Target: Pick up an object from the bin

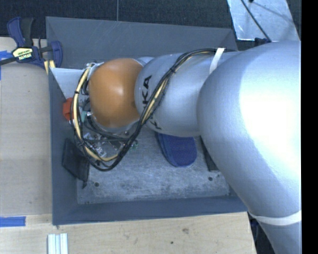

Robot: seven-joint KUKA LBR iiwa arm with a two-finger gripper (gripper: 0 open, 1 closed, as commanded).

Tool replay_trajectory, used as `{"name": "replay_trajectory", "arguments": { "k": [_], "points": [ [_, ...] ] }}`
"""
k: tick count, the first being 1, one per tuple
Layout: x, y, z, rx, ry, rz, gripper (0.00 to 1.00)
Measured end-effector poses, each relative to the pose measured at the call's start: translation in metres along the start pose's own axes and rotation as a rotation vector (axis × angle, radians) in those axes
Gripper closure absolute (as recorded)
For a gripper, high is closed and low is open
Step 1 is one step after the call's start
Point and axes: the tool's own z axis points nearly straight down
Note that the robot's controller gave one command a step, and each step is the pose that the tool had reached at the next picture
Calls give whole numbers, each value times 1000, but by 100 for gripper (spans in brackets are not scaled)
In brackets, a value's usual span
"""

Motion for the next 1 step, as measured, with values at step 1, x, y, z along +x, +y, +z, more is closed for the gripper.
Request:
{"name": "replay_trajectory", "arguments": {
  "k": [1],
  "points": [
    [-12, -1, -115, 3, -7, -51, 100]
  ]
}}
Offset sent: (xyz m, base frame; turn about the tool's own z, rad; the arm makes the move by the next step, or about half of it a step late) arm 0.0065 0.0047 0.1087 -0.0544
